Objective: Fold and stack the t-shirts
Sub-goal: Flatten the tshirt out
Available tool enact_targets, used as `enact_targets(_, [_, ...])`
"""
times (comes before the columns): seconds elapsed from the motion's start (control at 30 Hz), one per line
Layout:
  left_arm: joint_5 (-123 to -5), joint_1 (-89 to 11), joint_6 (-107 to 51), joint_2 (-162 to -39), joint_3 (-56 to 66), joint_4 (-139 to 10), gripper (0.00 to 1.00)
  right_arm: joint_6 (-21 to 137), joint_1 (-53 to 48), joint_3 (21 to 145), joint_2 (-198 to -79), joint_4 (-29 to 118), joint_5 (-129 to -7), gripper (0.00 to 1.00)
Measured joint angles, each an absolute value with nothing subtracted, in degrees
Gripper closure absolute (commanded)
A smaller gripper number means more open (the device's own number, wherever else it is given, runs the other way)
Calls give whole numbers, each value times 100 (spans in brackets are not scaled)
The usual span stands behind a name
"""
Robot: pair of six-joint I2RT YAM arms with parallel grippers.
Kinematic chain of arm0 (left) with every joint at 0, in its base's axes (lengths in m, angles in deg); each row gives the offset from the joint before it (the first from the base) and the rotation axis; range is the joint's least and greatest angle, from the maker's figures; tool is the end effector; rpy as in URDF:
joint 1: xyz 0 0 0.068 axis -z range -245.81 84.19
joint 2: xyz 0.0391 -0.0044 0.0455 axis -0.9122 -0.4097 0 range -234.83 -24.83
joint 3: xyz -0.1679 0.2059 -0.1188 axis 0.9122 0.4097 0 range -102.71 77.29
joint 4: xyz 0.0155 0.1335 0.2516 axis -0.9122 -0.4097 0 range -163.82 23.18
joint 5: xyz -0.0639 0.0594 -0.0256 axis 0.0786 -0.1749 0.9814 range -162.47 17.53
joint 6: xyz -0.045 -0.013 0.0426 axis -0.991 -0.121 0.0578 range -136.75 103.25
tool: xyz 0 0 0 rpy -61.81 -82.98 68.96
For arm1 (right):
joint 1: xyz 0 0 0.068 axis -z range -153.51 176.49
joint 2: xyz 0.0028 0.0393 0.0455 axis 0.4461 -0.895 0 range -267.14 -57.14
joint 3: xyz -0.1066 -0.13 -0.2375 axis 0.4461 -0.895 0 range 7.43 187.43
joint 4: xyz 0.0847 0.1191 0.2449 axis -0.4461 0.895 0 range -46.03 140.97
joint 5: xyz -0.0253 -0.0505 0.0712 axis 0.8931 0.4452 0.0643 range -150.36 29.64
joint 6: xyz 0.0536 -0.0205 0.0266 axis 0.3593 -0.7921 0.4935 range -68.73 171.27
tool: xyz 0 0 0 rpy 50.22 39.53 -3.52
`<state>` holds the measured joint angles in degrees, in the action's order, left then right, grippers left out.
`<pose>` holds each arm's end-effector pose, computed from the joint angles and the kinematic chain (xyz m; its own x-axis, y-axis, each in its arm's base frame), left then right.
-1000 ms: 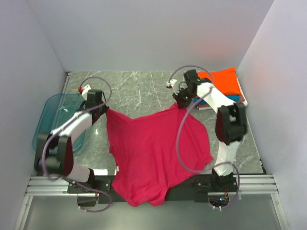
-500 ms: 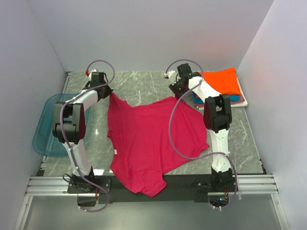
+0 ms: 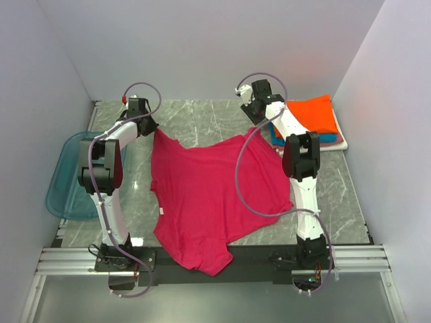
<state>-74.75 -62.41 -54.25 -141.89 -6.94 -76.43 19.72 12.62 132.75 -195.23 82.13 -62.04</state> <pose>0.4979 -0.0278 0.1866 -0.5526 -0.5765 -0.6019 -0.3861 0.8171 -0.4281 0.5671 0.1416 0.2061 -0.5074 -0.6641 -0.5491 -0.6139 0.7257 -0.3105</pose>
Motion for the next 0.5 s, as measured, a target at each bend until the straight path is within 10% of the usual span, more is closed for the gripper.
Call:
enact_targets(0.13, [-7379,-6246,-5355,-14200,-807,-7665,100,1963,1284,13376,-19770,8243,-5991,49])
enact_targets(0.3, [-7226,-6290,-5123,-14200,-888,-7660,55,1841,1341,13330,-19750,8258,-6249,45])
enact_targets(0.5, [-7169,-6408,-4891,-14029,-805,-7634,41,1485,1505,13295,-19630,8385,-6643,44])
